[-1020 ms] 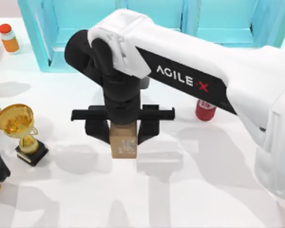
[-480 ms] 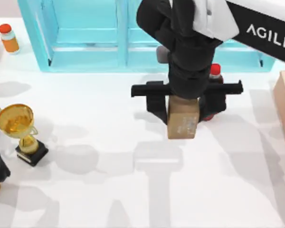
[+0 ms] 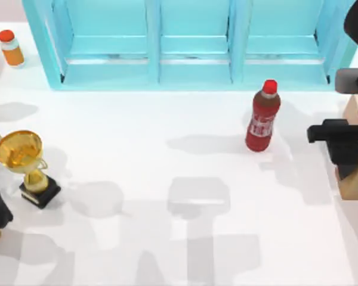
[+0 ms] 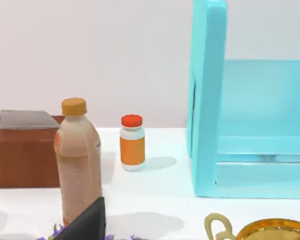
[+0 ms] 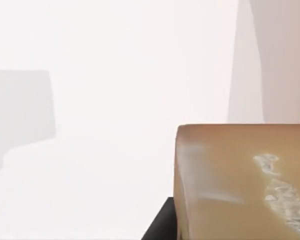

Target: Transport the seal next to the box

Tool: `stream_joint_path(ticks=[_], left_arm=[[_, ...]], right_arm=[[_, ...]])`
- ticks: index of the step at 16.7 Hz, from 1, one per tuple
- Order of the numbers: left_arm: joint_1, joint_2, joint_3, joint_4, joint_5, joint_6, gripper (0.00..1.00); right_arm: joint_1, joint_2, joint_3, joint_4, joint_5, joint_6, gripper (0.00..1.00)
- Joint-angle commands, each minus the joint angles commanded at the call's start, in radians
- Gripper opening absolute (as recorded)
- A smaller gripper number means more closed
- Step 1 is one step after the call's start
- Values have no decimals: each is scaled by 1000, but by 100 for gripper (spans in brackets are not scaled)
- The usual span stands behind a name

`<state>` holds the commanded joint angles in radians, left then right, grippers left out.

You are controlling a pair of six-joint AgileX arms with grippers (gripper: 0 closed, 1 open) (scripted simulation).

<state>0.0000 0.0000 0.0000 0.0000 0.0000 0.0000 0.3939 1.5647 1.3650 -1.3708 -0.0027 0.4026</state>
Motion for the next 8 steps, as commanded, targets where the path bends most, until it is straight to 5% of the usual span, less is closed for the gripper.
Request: stream_joint_path(ticks=[8], left_arm=[[0, 0, 0, 0, 0, 0, 100]], right_arm=[[-55, -88, -92, -1, 1, -57, 0]])
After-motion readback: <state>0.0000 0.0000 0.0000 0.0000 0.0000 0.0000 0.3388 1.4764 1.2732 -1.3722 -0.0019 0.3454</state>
